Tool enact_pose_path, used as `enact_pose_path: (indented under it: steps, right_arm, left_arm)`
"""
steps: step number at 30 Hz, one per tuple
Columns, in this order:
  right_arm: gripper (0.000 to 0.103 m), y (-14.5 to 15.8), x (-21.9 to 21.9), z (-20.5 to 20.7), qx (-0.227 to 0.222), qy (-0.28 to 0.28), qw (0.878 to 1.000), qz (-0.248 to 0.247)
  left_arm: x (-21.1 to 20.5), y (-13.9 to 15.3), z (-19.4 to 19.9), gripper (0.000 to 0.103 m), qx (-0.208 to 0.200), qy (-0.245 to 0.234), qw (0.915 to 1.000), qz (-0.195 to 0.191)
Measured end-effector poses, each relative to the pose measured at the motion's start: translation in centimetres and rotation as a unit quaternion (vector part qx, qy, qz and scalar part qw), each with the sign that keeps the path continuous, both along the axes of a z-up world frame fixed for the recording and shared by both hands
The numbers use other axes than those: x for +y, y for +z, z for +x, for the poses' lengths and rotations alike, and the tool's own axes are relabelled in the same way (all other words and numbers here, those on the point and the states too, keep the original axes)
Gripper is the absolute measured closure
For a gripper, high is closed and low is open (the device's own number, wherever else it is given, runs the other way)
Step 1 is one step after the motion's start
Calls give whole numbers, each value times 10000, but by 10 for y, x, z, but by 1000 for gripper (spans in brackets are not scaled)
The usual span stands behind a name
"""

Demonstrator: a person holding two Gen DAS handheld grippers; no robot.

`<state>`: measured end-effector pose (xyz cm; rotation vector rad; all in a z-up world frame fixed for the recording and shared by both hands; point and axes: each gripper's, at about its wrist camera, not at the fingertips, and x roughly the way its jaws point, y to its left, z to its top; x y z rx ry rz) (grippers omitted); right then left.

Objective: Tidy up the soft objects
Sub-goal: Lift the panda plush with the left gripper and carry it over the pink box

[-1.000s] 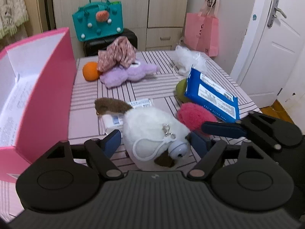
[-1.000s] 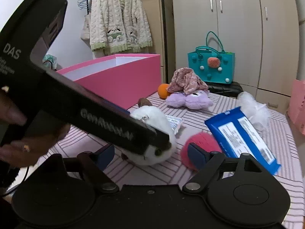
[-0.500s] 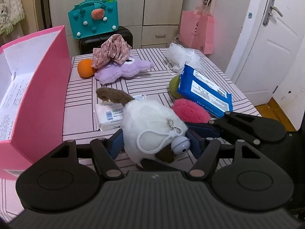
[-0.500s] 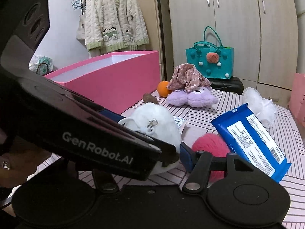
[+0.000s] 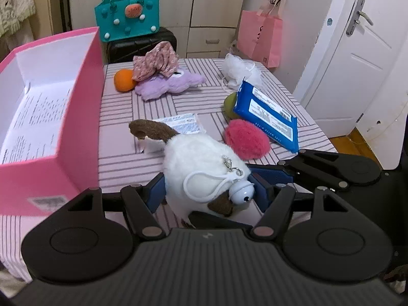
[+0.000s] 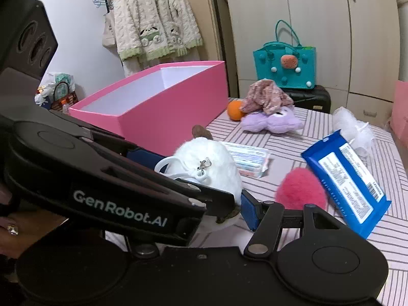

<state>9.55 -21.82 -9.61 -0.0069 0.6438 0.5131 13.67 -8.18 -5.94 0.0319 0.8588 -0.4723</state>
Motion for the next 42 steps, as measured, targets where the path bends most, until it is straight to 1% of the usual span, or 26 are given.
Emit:
enact_pose_path:
  steps: [5, 8, 14, 18, 23, 26, 30, 34, 38, 42]
  right_arm:
    - [37, 7, 10, -6, 264, 86, 9995, 178]
    - [37, 9, 20, -11, 305, 210, 9990, 253]
    - [36, 14, 43, -15, 525, 556, 9962, 412]
    - [36, 25, 61, -16, 484, 820, 9945, 439]
    - [36, 35, 86, -14, 581, 1265, 9892, 455]
    - [36, 40, 99, -7, 623, 1409, 9865, 556]
    - [36, 53, 115, 2, 500, 1548, 9853, 518]
    - [36, 72, 124, 14, 362, 1652, 9841, 535]
    - [36, 91, 127, 26, 165, 1692, 9838, 575]
    - [36, 106, 129, 49, -64, 1648, 9846, 575]
  left_arm:
    - [20, 8, -6, 35, 285, 2, 9996, -42]
    - [32, 12, -11, 35, 430, 20, 9991, 23]
    - [61, 24, -16, 35, 834, 112, 9963, 168]
    - [81, 36, -22, 35, 874, 289, 9955, 220]
    - [106, 47, -23, 35, 1159, 579, 9910, 326]
    - [121, 53, -21, 35, 1150, 756, 9901, 275]
    - [136, 64, -16, 35, 1089, 920, 9896, 172]
    - [150, 83, -7, 36, 1036, 1008, 9895, -6]
    - [158, 102, 4, 35, 811, 1017, 9914, -136]
    - [163, 112, 24, 35, 472, 1024, 9930, -340]
